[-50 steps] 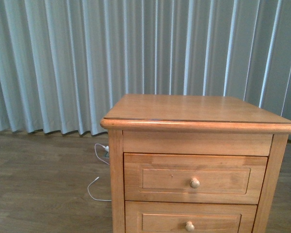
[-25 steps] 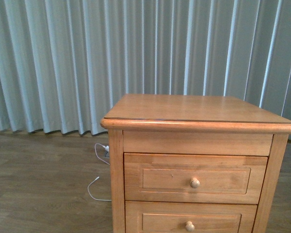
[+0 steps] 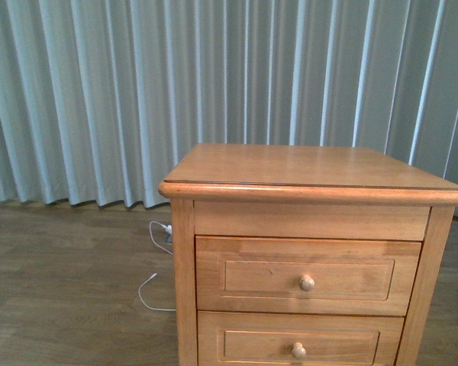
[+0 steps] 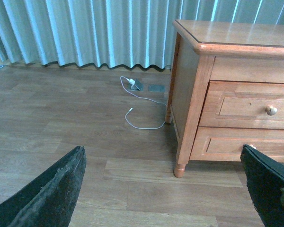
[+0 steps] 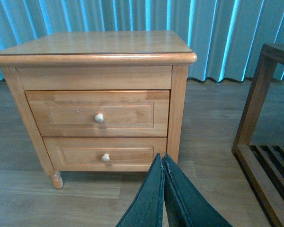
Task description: Put charger into drawer
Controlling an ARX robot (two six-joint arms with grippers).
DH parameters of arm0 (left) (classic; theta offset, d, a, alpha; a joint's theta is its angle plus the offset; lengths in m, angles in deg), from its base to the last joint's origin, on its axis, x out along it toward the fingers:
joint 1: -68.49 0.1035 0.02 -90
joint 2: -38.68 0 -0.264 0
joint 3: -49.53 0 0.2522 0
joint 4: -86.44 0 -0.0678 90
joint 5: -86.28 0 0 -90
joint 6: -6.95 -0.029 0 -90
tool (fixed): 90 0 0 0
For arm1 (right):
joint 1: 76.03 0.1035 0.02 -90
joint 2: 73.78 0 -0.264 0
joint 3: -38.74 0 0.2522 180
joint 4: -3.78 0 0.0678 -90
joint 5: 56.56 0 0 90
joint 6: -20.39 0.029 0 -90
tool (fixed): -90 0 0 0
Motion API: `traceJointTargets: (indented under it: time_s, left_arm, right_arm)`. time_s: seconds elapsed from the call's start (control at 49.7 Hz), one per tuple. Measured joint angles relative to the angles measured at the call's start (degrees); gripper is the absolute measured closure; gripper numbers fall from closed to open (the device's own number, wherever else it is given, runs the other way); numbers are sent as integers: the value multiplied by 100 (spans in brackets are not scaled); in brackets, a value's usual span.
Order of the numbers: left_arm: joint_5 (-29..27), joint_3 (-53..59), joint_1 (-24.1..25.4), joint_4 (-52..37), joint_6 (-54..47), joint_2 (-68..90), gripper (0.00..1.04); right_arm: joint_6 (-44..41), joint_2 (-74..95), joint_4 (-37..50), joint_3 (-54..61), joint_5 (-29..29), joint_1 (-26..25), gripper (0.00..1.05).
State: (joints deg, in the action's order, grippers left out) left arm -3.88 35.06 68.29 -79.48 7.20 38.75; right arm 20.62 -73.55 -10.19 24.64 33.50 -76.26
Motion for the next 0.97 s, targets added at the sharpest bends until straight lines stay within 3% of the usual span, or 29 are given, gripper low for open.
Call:
traceJointTargets:
  time_s: [0.241,0.543,0.643,0.744,0.965]
  left_arm:
    - [0,0,0,0,0,0,6]
    - [0,0,0,0,0,0,6]
    - [0,0,0,0,0,0,6]
    - [0,0,0,0,0,0,6]
    - [0,0,0,0,0,0,6]
  right_arm:
    - [-2,0,0,0,-2,0,103]
    - [-4,0,0,0,0,0,53]
    - [-4,0,0,0,0,0,27]
    - [-2,0,0,0,0,0,7]
    - [-2,0,0,0,0,0,8]
